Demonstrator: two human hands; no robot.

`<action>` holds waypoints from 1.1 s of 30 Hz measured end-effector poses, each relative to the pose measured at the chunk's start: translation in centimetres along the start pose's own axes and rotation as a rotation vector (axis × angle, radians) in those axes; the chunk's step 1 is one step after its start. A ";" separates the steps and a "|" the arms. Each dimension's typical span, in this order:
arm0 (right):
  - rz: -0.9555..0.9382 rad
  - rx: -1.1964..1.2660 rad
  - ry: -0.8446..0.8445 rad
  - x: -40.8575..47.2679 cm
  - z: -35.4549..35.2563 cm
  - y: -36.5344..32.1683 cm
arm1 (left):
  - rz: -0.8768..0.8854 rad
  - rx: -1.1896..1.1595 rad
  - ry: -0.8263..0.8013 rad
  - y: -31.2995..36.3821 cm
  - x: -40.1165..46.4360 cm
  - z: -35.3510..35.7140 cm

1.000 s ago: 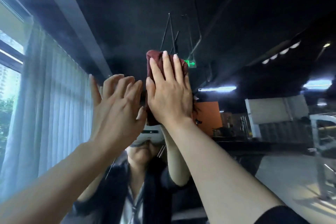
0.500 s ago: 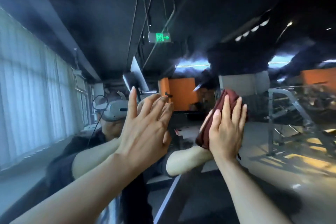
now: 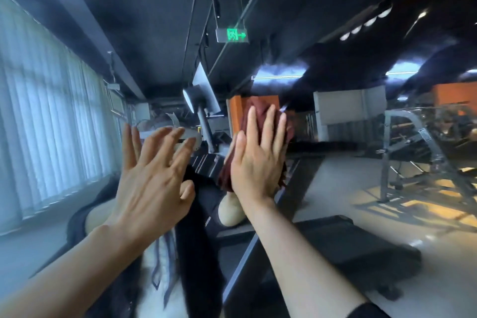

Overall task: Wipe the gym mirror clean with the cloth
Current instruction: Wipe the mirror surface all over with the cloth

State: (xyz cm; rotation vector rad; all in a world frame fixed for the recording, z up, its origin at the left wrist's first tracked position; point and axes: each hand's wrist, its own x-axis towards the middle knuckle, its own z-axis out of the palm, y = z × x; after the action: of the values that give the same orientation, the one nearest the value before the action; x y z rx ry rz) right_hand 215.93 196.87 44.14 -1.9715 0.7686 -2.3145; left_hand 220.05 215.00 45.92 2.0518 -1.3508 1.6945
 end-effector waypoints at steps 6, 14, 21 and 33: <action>-0.413 -0.010 -0.158 -6.3 -0.6 -3.5 | -0.020 -0.022 -0.011 0.1 -3.8 0.4; 0.133 -0.046 -0.027 -6.3 -2.1 10.9 | 0.065 -0.037 -0.061 3.2 -5.3 2.5; 0.188 -0.012 -0.048 -13.0 -1.6 3.7 | -0.009 -0.071 -0.114 3.3 -12.5 3.1; -0.405 0.004 -0.228 -19.2 -2.6 4.2 | -0.021 -0.179 -0.089 6.3 -17.5 5.6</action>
State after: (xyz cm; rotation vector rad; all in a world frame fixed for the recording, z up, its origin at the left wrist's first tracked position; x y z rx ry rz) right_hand 216.24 200.13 24.53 -2.5300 0.3758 -2.2023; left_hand 220.40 217.13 26.56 2.0531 -1.4448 1.4322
